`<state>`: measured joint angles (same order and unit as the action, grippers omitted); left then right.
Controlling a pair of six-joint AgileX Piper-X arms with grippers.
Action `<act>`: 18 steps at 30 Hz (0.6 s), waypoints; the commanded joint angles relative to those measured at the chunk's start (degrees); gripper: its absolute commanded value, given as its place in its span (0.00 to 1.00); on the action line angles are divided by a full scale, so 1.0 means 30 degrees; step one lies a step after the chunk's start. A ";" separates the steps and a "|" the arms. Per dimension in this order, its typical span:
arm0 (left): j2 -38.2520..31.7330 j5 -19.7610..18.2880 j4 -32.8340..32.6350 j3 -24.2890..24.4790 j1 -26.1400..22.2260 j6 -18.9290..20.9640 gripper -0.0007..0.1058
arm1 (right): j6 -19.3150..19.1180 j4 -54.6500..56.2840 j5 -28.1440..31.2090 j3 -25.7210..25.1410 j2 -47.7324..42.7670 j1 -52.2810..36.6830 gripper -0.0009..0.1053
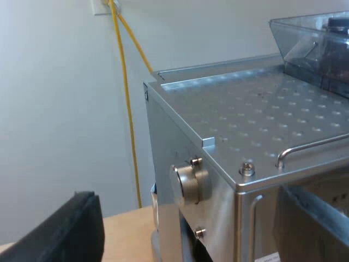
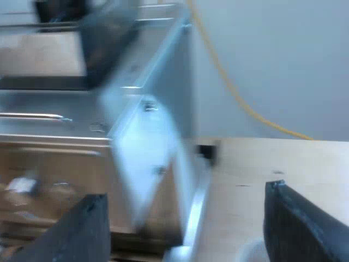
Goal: Pour the beans into the coffee machine
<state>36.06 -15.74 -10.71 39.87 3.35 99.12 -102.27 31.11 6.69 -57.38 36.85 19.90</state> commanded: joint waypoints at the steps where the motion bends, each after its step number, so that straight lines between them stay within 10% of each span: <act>1: -0.0100 0.0319 -0.0959 0.0500 0.0081 0.0186 0.63 | -0.0633 0.0781 -0.0181 -0.0250 -0.0990 -0.1398 0.59; 18: -0.3770 0.0197 -0.4891 0.0659 0.0081 -0.0591 0.63 | -0.1165 0.2445 -0.0236 -0.0250 -0.3820 -0.5519 0.59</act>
<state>25.18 -15.43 -24.55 41.45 3.35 98.15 -104.94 38.66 5.72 -57.38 26.26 3.59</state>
